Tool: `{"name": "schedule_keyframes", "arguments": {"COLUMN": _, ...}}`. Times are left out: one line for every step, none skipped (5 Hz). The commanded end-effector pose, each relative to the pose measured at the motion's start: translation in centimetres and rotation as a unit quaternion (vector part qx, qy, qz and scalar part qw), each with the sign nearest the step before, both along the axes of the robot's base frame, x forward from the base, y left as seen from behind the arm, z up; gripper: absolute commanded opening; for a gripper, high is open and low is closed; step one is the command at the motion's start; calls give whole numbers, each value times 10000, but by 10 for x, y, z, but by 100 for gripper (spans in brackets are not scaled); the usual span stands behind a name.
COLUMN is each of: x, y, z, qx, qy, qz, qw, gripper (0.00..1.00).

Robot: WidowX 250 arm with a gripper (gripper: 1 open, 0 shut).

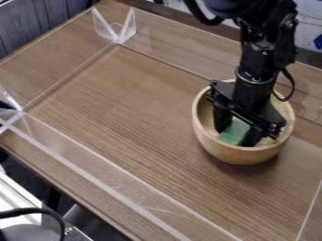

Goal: Remove the green block from inside the brown bowl and put it on the table

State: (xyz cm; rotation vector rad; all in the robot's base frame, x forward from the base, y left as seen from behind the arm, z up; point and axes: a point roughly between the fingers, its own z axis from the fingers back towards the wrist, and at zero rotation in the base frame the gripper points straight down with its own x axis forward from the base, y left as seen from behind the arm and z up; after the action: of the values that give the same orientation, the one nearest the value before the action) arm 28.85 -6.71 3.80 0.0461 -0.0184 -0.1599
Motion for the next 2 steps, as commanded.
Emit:
{"name": "schedule_keyframes", "arguments": {"x": 12, "y": 0, "z": 19, "qx": -124, "qy": -301, "qz": 55, "qw": 9995, "gripper": 0}}
{"name": "schedule_keyframes", "arguments": {"x": 13, "y": 4, "z": 24, "qx": -241, "qy": -306, "qz": 156, "qw": 9991, "gripper": 0}}
